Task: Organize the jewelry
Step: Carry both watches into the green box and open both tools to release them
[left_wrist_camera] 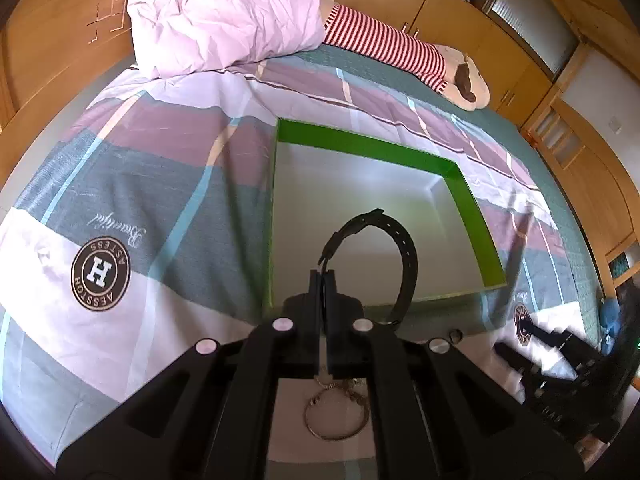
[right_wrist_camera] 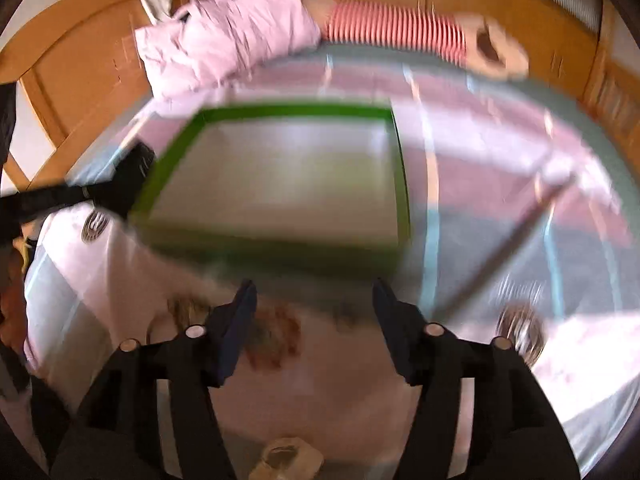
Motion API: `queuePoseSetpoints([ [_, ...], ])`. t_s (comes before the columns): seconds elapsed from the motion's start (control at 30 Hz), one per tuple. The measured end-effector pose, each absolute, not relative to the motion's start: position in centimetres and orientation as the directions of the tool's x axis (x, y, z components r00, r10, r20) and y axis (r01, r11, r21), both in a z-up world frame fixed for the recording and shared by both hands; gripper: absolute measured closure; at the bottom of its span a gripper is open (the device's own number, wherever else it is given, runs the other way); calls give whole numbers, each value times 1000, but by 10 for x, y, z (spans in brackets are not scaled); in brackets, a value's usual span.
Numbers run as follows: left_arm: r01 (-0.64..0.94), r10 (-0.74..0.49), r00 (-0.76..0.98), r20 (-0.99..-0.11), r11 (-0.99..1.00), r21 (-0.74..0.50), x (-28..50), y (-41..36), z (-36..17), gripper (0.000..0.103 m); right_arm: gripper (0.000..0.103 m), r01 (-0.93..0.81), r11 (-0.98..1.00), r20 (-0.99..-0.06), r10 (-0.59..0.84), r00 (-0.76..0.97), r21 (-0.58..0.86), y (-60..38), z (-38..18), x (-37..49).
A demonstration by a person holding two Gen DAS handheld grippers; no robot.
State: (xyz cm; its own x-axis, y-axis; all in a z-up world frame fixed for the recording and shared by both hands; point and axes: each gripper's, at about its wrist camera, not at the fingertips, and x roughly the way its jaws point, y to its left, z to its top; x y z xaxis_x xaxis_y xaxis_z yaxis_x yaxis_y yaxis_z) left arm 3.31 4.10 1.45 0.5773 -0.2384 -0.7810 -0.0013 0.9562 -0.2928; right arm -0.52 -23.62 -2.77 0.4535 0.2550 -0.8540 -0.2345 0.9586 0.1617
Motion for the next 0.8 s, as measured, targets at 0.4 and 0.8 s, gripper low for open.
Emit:
queuePoseSetpoints([
  [0.4,25,-231,355,-906,971,-238,20,11,-43,101,21,-180,958,-936,264,234,225,-269,-54,-91],
  [0.8,1,-154,262,-953,987,-159,20,5,-73,93,40,-251,968,-967,87,240,25,-233,-85,-113],
])
